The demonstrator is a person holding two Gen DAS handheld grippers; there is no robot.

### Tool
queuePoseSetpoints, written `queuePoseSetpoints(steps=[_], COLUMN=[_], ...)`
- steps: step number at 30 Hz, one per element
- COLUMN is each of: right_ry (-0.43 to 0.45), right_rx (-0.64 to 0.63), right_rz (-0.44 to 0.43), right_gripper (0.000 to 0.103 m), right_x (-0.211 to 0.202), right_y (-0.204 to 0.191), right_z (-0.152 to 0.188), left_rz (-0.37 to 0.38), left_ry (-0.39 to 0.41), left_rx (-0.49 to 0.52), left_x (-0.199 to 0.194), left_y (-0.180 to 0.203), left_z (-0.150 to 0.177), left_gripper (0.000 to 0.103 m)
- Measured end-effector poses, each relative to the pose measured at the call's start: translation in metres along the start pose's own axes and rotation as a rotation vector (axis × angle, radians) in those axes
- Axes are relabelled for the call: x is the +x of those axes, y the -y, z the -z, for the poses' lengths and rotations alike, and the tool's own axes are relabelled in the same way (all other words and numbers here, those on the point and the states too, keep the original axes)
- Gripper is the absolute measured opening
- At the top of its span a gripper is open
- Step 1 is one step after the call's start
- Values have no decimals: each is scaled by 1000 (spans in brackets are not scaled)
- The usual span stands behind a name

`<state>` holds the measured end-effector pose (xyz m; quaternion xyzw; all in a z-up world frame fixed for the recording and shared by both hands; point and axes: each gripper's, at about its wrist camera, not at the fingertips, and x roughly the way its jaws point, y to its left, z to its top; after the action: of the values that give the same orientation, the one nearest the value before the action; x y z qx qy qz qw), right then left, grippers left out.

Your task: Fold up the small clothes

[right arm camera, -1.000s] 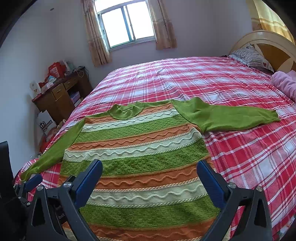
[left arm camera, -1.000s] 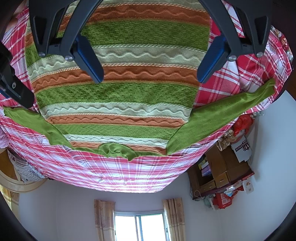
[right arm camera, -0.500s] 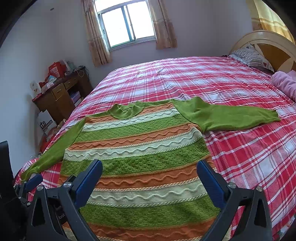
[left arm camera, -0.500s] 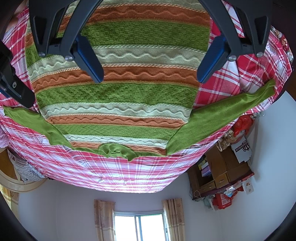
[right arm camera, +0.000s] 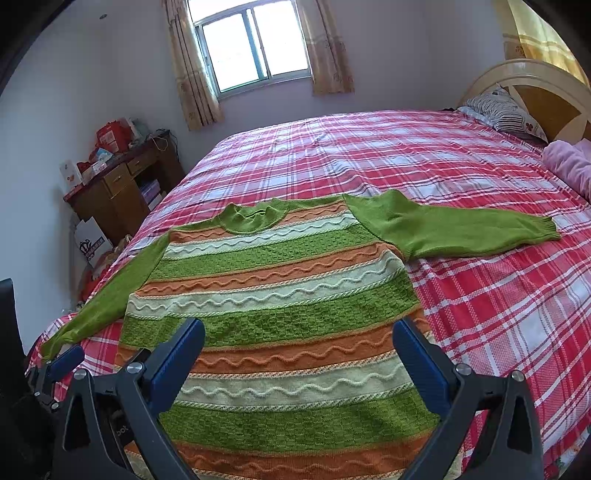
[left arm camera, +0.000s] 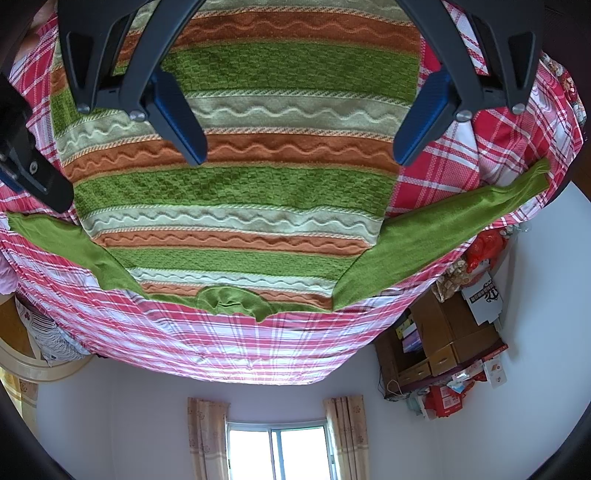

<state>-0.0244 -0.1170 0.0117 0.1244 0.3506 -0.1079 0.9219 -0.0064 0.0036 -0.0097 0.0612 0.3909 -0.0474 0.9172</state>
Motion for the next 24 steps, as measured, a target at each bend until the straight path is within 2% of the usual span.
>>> queuePoseSetpoints(steps=[8,15,18,22,24], right_ry=[1,83,92,107,120], right_rx=[0,-57,-89,-98,-99], right_rz=[6,63,87,116,147], right_gripper=[102,102,102,102,93], right_x=[2,6,11,20,24], right_y=[2,8,13,30,45], right_z=[0,-5,-12,-20,-24], left_rz=[-3,-27,-34,-2,-4], left_ry=[-2,-17,-18,-18,-16], left_rx=[5,8,10,1,10], left_x=[3,19,27,39,48], left_y=[3,7,9,11,14], left_z=[3,-5,-11,-19,-25], left_gripper=[102,102,102,102,102])
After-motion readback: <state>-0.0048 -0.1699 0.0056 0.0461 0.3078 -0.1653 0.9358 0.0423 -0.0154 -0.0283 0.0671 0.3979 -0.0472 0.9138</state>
